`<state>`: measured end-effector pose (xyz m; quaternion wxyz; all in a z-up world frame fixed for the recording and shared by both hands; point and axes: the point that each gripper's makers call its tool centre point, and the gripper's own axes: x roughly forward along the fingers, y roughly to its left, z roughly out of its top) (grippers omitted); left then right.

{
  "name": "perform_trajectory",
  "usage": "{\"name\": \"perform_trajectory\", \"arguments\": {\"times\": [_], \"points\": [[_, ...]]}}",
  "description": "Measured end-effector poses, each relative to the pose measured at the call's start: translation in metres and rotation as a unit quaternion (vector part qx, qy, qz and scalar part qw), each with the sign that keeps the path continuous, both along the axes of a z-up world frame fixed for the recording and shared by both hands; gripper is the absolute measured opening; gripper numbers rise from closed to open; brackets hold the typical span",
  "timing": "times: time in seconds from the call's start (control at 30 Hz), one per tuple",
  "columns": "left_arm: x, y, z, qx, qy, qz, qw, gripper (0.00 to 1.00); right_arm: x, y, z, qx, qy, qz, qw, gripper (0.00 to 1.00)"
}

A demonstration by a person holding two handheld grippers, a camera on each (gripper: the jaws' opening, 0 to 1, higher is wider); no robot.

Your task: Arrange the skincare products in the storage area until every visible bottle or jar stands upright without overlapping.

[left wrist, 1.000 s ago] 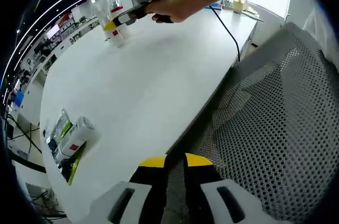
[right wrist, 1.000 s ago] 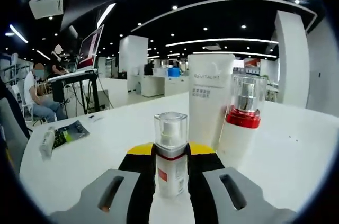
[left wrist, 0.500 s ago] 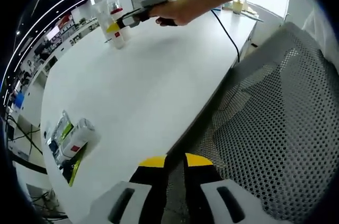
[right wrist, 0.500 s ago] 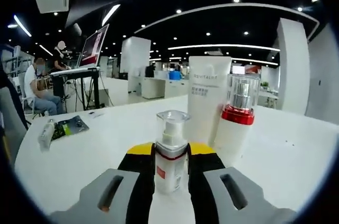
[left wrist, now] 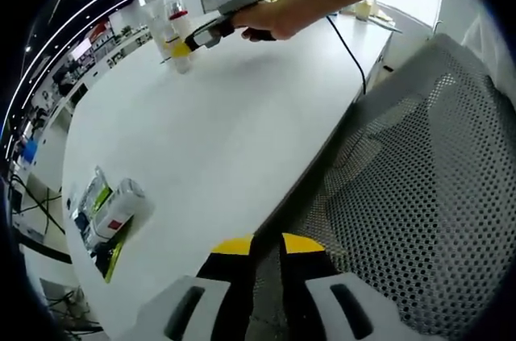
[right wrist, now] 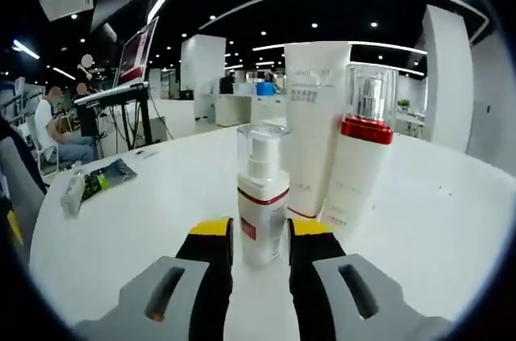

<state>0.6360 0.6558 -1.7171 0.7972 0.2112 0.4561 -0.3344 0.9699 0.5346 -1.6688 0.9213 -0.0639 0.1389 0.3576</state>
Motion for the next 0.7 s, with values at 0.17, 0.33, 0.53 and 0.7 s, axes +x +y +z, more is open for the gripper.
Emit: {"name": "perform_trajectory", "arguments": {"times": [0.17, 0.33, 0.53, 0.7], "points": [[0.001, 0.000, 0.001, 0.000, -0.004, 0.000, 1.0000, 0.11, 0.003, -0.001, -0.001, 0.004, 0.010, -0.007, 0.9999, 0.20], [0.002, 0.000, 0.001, 0.001, -0.007, -0.001, 1.0000, 0.11, 0.006, -0.002, -0.002, 0.002, 0.017, -0.015, 0.9997, 0.20], [0.002, 0.000, 0.001, 0.001, -0.009, -0.001, 1.0000, 0.11, 0.014, -0.003, -0.002, -0.001, 0.022, -0.015, 0.9997, 0.20], [0.002, 0.000, 0.002, 0.001, -0.010, -0.001, 1.0000, 0.11, 0.019, -0.003, -0.002, -0.002, 0.029, -0.018, 0.9994, 0.20]]}}
